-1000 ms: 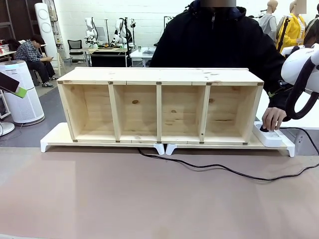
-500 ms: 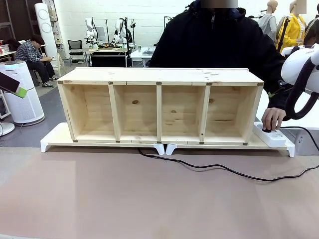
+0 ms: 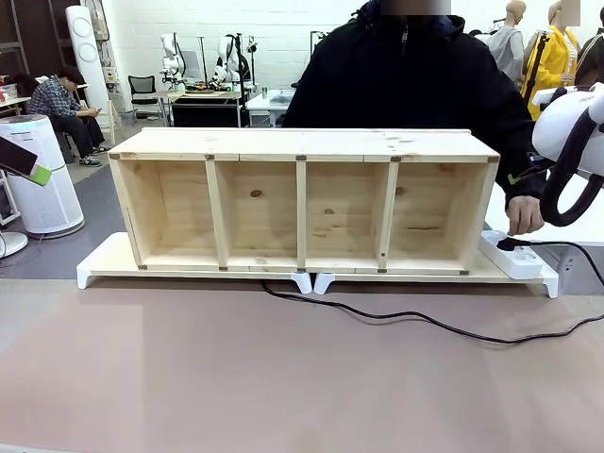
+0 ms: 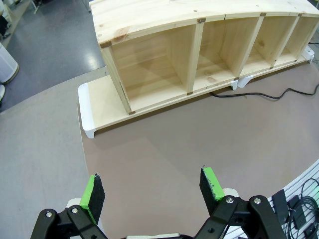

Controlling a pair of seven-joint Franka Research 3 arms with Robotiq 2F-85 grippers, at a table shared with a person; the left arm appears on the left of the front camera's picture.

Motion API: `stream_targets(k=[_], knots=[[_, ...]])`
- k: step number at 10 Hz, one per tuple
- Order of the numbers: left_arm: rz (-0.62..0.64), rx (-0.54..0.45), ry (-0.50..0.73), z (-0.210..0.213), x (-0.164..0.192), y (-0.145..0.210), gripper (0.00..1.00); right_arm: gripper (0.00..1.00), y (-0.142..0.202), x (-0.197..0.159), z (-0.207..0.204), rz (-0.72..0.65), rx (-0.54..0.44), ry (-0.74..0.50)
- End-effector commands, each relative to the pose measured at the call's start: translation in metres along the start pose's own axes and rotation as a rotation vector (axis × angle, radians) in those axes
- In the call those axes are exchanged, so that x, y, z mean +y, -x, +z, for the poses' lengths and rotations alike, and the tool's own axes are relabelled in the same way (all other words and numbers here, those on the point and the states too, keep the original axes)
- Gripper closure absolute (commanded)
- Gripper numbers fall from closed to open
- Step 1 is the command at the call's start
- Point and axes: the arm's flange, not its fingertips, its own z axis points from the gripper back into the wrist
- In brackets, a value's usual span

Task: Perform cable management.
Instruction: Release the Power Cable when the human grasps it.

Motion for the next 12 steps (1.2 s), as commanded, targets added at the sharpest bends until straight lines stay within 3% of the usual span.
stream_targets(k=[1,12], knots=[[0.006,-0.004,-0.001,-0.0003,0.001,-0.0009,0.0,0.02,0.0012,-0.0001,-0.001,-0.001,0.007,-0.003],[0.006,-0.004,-0.001,-0.0003,0.001,-0.0009,0.0,0.02,0.0012,-0.0001,-0.001,-0.001,0.007,-0.003]])
